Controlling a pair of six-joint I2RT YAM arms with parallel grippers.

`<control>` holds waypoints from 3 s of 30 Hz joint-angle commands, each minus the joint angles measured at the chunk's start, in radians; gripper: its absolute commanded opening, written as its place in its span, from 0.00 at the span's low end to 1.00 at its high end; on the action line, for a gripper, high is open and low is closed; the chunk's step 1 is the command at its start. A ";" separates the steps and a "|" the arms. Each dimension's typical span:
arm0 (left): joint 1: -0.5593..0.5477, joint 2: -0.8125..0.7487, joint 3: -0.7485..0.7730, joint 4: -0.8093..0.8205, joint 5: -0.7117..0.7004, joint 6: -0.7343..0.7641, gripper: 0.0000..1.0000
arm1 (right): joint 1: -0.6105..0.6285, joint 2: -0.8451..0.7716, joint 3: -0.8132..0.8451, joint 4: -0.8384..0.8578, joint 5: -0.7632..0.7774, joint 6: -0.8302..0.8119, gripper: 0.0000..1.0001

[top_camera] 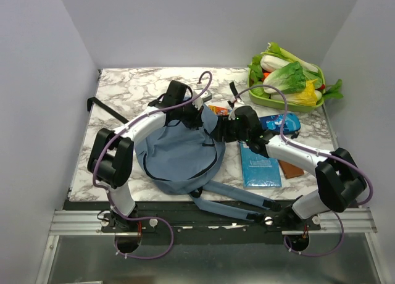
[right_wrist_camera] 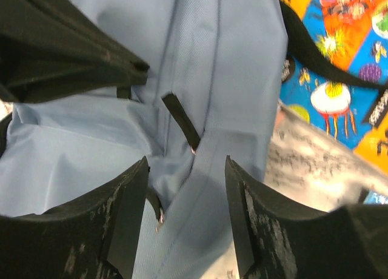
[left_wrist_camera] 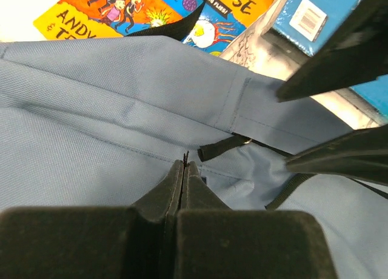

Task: Pack the student bag
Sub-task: Unzip the student bag at the center of the board.

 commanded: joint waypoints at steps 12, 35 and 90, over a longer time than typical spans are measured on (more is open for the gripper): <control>0.027 -0.178 -0.103 -0.017 0.012 -0.025 0.00 | 0.034 0.090 0.054 0.155 -0.188 -0.159 0.71; 0.039 -0.216 -0.126 -0.004 0.035 -0.069 0.00 | 0.097 0.239 0.114 0.211 -0.090 -0.125 0.26; 0.282 -0.330 -0.201 -0.240 -0.056 0.207 0.63 | 0.097 0.012 0.158 -0.002 0.240 -0.130 0.58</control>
